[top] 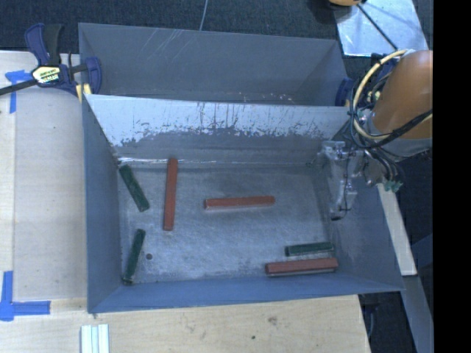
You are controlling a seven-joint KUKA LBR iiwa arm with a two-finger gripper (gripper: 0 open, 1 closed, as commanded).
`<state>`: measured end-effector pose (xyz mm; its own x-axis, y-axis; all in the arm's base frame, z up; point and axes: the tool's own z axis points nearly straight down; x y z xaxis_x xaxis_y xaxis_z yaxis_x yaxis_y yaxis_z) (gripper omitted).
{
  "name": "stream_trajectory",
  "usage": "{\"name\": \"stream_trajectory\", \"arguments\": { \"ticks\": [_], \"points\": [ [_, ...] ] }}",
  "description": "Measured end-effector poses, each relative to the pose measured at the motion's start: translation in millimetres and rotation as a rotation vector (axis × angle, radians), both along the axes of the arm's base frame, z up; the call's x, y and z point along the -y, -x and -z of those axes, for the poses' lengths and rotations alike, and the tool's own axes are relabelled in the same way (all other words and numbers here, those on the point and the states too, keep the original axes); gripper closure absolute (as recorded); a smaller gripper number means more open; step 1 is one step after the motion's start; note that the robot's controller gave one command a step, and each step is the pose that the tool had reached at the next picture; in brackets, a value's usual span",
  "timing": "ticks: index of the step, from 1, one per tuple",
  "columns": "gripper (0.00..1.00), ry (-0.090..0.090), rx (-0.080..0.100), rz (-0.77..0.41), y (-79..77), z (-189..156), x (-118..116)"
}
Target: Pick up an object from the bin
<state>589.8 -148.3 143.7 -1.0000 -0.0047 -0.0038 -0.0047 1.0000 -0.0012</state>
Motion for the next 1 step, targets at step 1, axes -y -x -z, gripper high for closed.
{"name": "stream_trajectory", "arguments": {
  "ticks": [1],
  "points": [
    [0.00,0.000,0.000,0.000,0.0,0.0,0.0]
  ]
}}
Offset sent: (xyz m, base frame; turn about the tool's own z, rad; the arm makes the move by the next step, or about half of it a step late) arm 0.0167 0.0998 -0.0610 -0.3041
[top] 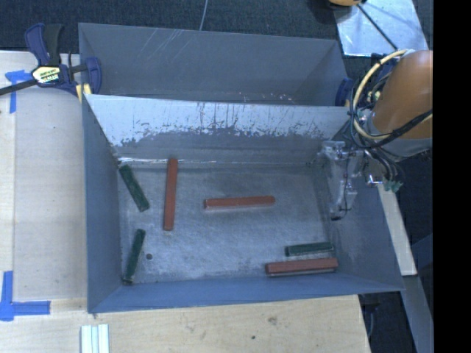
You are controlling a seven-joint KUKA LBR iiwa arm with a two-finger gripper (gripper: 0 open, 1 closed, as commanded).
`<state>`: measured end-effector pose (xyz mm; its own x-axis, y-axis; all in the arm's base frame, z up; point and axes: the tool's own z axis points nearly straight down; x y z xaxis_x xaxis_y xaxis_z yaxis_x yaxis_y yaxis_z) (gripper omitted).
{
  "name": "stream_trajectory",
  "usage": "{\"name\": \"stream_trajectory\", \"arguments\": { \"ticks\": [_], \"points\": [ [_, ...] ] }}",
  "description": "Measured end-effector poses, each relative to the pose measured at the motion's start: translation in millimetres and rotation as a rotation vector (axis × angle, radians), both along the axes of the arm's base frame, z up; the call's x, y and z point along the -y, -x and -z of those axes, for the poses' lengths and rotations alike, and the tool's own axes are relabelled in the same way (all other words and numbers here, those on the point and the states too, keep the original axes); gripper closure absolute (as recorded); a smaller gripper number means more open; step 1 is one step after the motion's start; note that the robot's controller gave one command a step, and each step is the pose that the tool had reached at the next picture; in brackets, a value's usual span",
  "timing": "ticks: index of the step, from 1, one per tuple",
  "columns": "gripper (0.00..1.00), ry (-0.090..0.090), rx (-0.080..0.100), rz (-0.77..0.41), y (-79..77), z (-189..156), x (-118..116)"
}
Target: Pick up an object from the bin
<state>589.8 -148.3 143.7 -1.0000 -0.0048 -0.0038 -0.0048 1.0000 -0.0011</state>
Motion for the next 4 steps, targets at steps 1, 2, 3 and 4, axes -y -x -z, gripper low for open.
{"name": "stream_trajectory", "arguments": {
  "ticks": [1,2,3,4],
  "points": [
    [0.00,0.003,0.002,-0.057,-3.7,11.6,-17.1],
    [0.00,0.000,0.000,-0.143,21.8,27.8,-86.8],
    [0.00,-0.004,-0.002,-0.134,17.6,36.8,-113.2],
    [1.00,0.000,0.001,-0.236,21.4,72.9,-123.8]
  ]
}}
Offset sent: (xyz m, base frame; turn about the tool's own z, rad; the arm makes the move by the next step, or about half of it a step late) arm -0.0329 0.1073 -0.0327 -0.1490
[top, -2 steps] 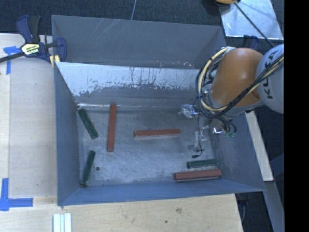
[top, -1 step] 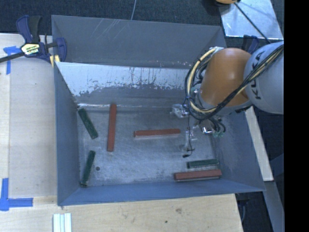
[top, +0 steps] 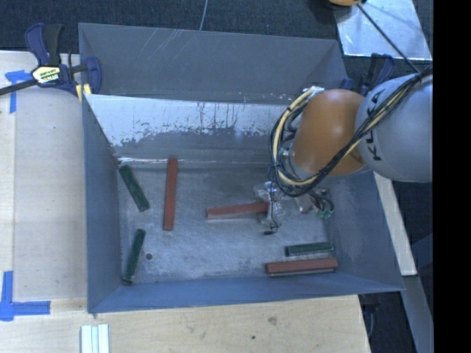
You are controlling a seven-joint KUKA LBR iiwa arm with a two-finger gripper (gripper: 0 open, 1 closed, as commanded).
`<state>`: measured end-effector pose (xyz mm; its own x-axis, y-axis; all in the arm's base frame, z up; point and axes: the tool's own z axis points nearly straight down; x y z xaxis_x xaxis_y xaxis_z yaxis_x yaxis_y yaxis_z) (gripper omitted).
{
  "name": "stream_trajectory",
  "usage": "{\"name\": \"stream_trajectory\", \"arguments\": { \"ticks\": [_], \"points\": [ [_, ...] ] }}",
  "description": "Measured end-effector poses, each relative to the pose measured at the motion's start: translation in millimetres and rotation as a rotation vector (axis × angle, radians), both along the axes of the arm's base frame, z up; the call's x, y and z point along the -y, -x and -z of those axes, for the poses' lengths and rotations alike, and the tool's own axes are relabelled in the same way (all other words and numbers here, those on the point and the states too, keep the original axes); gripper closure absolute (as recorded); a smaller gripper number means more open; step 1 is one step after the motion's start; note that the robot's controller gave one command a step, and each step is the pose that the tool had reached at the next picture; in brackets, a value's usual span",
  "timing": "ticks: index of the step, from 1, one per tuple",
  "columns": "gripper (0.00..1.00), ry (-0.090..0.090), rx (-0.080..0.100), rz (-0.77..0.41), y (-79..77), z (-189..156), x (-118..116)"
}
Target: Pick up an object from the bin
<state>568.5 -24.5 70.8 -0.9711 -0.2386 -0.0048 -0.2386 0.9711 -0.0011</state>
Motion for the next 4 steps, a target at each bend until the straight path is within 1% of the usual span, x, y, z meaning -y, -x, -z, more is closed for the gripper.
{"name": "stream_trajectory", "arguments": {
  "ticks": [1,2,3,4],
  "points": [
    [0.00,0.000,-0.001,-0.001,0.4,0.5,0.1],
    [1.00,0.000,0.001,-0.002,-0.4,-0.4,-0.4],
    [1.00,0.000,0.001,-0.002,-0.3,-0.4,-0.5],
    [1.00,0.002,0.008,-0.046,7.1,-183.1,19.4]
  ]
}}
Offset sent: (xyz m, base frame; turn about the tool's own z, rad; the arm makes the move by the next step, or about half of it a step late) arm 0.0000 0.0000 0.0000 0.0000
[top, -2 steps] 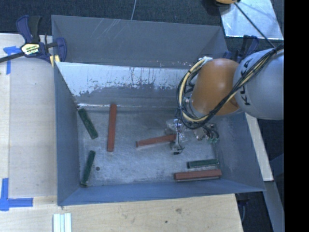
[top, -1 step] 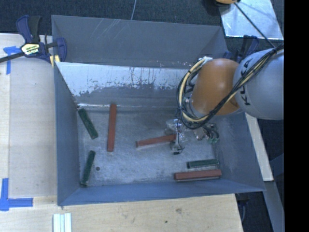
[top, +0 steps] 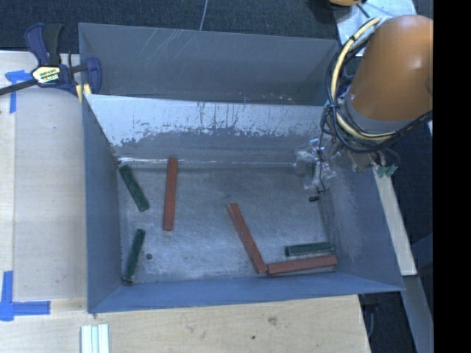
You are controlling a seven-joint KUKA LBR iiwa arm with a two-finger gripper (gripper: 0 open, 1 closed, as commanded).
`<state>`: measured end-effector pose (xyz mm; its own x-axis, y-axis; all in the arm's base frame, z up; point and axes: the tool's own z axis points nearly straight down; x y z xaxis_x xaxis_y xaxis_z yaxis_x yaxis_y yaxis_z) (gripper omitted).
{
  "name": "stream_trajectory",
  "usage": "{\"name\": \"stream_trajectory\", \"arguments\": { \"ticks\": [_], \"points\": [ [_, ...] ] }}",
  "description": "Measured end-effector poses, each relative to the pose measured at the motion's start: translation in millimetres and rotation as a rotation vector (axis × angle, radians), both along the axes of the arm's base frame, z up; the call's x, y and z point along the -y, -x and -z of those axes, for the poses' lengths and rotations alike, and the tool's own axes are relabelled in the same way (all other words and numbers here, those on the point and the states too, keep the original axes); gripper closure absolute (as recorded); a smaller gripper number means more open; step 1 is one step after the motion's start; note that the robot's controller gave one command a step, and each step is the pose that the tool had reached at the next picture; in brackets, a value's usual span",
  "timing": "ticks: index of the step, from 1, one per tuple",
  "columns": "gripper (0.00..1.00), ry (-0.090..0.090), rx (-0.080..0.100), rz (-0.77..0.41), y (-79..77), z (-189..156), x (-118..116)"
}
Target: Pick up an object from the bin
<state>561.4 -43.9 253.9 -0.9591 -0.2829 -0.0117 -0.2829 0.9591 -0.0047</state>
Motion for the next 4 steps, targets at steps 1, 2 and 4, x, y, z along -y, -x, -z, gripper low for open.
{"name": "stream_trajectory", "arguments": {
  "ticks": [1,2,4],
  "points": [
    [1.00,-0.001,-0.008,0.000,1.5,4.2,-0.5],
    [0.00,-0.002,-0.016,0.154,2.2,116.3,23.1],
    [0.00,-0.003,-0.004,0.022,21.1,120.2,44.3]
  ]
}}
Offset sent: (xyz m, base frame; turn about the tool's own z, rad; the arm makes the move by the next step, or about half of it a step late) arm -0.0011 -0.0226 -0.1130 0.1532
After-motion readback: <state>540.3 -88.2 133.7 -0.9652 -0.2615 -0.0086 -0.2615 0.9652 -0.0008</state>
